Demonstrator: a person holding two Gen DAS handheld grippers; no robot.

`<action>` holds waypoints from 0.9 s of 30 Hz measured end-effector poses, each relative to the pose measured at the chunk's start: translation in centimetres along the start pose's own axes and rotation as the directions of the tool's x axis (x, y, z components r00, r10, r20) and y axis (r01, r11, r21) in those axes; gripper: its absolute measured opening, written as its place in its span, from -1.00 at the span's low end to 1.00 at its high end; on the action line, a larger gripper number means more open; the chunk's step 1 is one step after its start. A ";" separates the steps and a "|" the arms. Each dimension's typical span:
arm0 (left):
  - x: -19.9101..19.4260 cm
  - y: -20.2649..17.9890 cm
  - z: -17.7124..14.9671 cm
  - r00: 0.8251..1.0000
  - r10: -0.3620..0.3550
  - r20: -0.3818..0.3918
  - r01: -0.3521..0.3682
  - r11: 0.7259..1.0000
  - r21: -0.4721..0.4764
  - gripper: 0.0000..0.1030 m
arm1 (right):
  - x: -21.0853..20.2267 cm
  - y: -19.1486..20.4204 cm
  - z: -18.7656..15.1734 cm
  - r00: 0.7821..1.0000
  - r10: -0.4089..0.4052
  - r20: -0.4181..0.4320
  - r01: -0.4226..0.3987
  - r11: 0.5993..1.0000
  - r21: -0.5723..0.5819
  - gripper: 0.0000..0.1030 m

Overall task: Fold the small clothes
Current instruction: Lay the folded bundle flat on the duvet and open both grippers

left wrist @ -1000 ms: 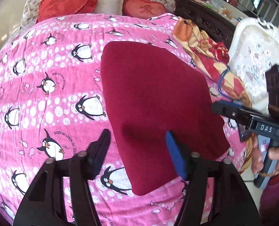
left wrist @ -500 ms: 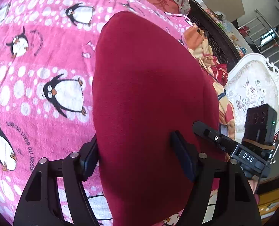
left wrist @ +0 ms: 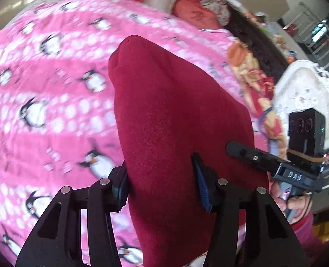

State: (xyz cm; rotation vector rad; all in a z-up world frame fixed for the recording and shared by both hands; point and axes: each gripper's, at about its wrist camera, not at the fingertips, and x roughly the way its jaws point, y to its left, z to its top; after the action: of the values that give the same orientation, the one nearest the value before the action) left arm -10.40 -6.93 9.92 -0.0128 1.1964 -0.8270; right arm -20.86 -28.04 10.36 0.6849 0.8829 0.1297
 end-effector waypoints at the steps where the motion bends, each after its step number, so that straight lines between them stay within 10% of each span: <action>1: 0.6 0.9 -0.5 0.999 0.030 -0.023 -0.031 0.999 -0.023 0.00 | 1.0 0.0 0.0 1.000 -0.024 -0.018 0.024 1.000 0.012 -0.16; 8: -0.3 1.1 -2.8 0.988 0.147 0.038 -0.148 0.989 0.015 0.14 | -1.3 5.0 -0.2 0.979 -0.198 0.040 0.201 0.957 -0.211 -0.09; 15: -0.7 0.3 -2.0 0.963 0.242 0.117 -0.245 0.970 0.011 0.14 | -1.4 10.3 -2.8 0.996 -0.085 -0.011 0.073 0.909 -0.411 -0.27; 21: -1.2 -0.1 -2.0 0.943 0.290 0.163 -0.293 0.956 -0.008 0.14 | 1.5 7.3 -6.3 0.950 -0.312 -0.011 0.270 0.839 -0.472 -0.52; 27: -1.6 -1.5 -2.1 0.920 0.329 0.213 -0.342 0.940 0.024 0.14 | 1.3 6.1 -7.3 0.951 -0.308 0.005 0.276 0.844 -0.460 -0.53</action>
State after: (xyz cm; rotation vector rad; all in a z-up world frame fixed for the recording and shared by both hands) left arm -13.17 -6.21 11.01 0.1505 0.9427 -0.5435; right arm -24.47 -19.16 9.97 0.0995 0.9700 0.0818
